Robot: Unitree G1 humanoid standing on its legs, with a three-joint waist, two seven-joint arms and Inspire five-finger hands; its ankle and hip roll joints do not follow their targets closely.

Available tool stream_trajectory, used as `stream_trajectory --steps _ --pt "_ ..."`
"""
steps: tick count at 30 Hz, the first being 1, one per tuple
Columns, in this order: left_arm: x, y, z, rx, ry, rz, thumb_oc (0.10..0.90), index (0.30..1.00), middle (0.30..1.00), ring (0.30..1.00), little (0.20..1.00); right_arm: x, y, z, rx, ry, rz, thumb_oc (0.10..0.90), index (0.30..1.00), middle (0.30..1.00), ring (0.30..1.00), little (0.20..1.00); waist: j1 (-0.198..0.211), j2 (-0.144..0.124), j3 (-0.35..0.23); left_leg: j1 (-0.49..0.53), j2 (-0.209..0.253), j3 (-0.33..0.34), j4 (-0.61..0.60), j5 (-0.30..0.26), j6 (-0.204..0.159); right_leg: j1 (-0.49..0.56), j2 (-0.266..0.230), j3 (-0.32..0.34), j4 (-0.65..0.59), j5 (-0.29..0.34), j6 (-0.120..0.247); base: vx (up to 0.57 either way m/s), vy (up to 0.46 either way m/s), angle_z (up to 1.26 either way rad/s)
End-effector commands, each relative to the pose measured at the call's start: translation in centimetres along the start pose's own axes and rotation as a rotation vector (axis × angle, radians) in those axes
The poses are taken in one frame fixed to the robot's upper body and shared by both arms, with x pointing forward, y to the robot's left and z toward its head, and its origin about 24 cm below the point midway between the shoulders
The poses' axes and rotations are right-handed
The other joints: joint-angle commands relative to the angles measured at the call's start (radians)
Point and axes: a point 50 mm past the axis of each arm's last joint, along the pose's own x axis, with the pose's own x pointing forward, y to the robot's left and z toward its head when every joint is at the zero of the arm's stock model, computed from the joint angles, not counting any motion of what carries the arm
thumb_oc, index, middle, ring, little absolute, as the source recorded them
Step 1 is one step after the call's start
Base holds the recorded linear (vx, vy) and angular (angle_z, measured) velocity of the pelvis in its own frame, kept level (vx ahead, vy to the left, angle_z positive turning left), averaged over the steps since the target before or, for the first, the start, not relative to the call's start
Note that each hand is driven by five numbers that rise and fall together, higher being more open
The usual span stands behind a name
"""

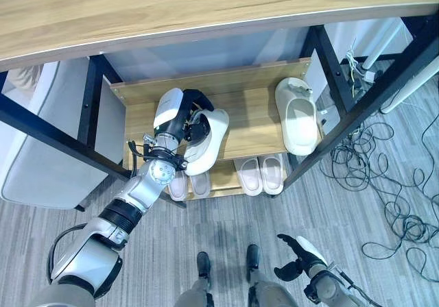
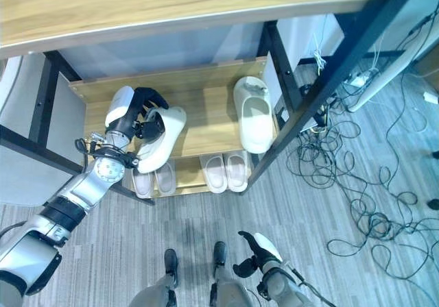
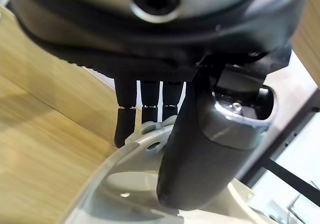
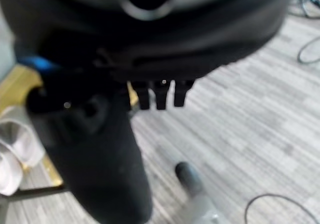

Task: Arrange the slippers neatly on the shoe rack.

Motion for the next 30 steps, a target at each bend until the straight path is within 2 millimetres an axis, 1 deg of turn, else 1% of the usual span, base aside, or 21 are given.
stream_trajectory --steps 1,2,4,6,7,11,13,15,17,24,28,30 --pt "4.7 4.6 6.2 -0.021 -0.235 0.203 0.400 0.300 0.300 0.300 0.300 -1.2 -2.0 -0.8 -0.024 -0.037 -0.068 0.800 0.900 0.900 0.900 0.900 -0.010 -0.021 -0.054 0.001 -0.021 -0.009 0.002 -0.068 -0.007 0.014 -0.086 0.013 0.007 -0.092 0.120 0.03 -0.005 -0.04" --pt "5.2 5.1 6.5 0.003 -0.238 0.212 0.400 0.300 0.300 0.300 0.300 -1.2 -2.1 -0.9 -0.027 -0.036 -0.069 0.800 0.900 0.900 0.900 0.900 -0.016 -0.015 -0.054 0.000 -0.022 -0.006 0.002 -0.068 -0.008 0.010 -0.087 0.016 0.007 -0.091 0.120 0.03 -0.006 -0.05" --pt "5.5 5.4 6.5 0.012 -0.233 0.218 0.400 0.300 0.300 0.300 0.300 -1.2 -2.2 -1.0 -0.028 -0.033 -0.073 0.800 0.900 0.900 0.900 0.900 -0.018 -0.011 -0.053 -0.001 -0.022 -0.004 0.002 -0.068 -0.008 0.008 -0.087 0.019 0.007 -0.090 0.121 0.02 0.000 -0.18" --pt "6.2 6.3 6.7 0.034 -0.228 0.238 0.400 0.300 0.300 0.300 0.300 -1.3 -2.4 -1.1 -0.034 -0.029 -0.077 0.800 0.900 0.900 0.900 0.900 -0.027 -0.001 -0.049 -0.004 -0.020 0.001 0.002 -0.067 -0.010 0.001 -0.086 0.027 0.007 -0.088 0.122 0.03 0.007 -0.21" --pt "6.2 6.3 6.7 0.034 -0.228 0.238 0.400 0.300 0.300 0.300 0.300 -1.3 -2.4 -1.1 -0.033 -0.029 -0.077 0.800 0.900 0.900 0.900 0.900 -0.027 -0.001 -0.049 -0.004 -0.020 0.001 0.002 -0.067 -0.010 0.001 -0.086 0.027 0.007 -0.088 0.122 0.03 0.001 -0.02" --pt "6.9 8.2 6.3 0.087 -0.204 0.282 0.400 0.300 0.300 0.300 0.300 -1.3 -2.5 -1.2 -0.034 -0.028 -0.079 0.800 0.900 0.900 0.900 0.900 -0.038 0.004 -0.045 -0.008 -0.016 0.012 0.002 -0.065 -0.013 -0.014 -0.082 0.042 0.007 -0.084 0.125 0.03 -0.006 -0.20" --pt "7.2 9.1 6.2 0.109 -0.190 0.306 0.400 0.300 0.300 0.300 0.300 -1.3 -2.2 -1.1 -0.030 -0.028 -0.074 0.800 0.900 0.900 0.900 0.900 -0.042 0.005 -0.043 -0.010 -0.015 0.017 0.002 -0.065 -0.015 -0.019 -0.081 0.046 0.007 -0.082 0.125 0.04 -0.020 -0.15" --pt "7.4 9.3 6.1 0.114 -0.183 0.311 0.400 0.300 0.300 0.300 0.300 -1.3 -2.1 -1.1 -0.027 -0.029 -0.074 0.800 0.900 0.900 0.900 0.900 -0.043 0.004 -0.041 -0.010 -0.014 0.017 0.002 -0.065 -0.015 -0.020 -0.080 0.046 0.007 -0.082 0.125 0.02 -0.012 -0.13" --pt "7.7 10.2 5.9 0.141 -0.165 0.334 0.400 0.300 0.300 0.300 0.300 -1.2 -1.8 -1.2 -0.025 -0.022 -0.074 0.800 0.900 0.900 0.900 0.900 -0.048 0.008 -0.039 -0.012 -0.014 0.018 0.002 -0.065 -0.018 -0.025 -0.079 0.047 0.007 -0.084 0.124 0.04 -0.008 -0.06" --pt "7.9 10.7 5.6 0.163 -0.146 0.349 0.400 0.300 0.300 0.300 0.300 -1.1 -1.5 -1.1 -0.022 -0.023 -0.075 0.800 0.900 0.900 0.900 0.900 -0.054 0.007 -0.034 -0.017 -0.013 0.014 0.002 -0.063 -0.020 -0.030 -0.078 0.044 0.007 -0.085 0.123 0.00 0.000 0.00" --pt "8.1 10.8 5.9 0.184 -0.147 0.347 0.400 0.300 0.300 0.300 0.300 -1.1 -1.3 -1.1 -0.015 -0.023 -0.075 0.800 0.900 0.900 0.900 0.900 -0.058 0.007 -0.030 -0.026 -0.014 0.010 0.002 -0.063 -0.020 -0.039 -0.078 0.044 0.007 -0.083 0.123 0.00 0.000 0.00" --pt "8.4 11.0 6.4 0.184 -0.155 0.358 0.400 0.300 0.300 0.300 0.300 -1.0 -1.2 -0.9 -0.012 -0.026 -0.073 0.800 0.900 0.900 0.900 0.900 -0.061 0.006 -0.025 -0.035 -0.016 0.009 0.002 -0.062 -0.021 -0.049 -0.078 0.045 0.007 -0.080 0.123 0.00 0.000 0.00"
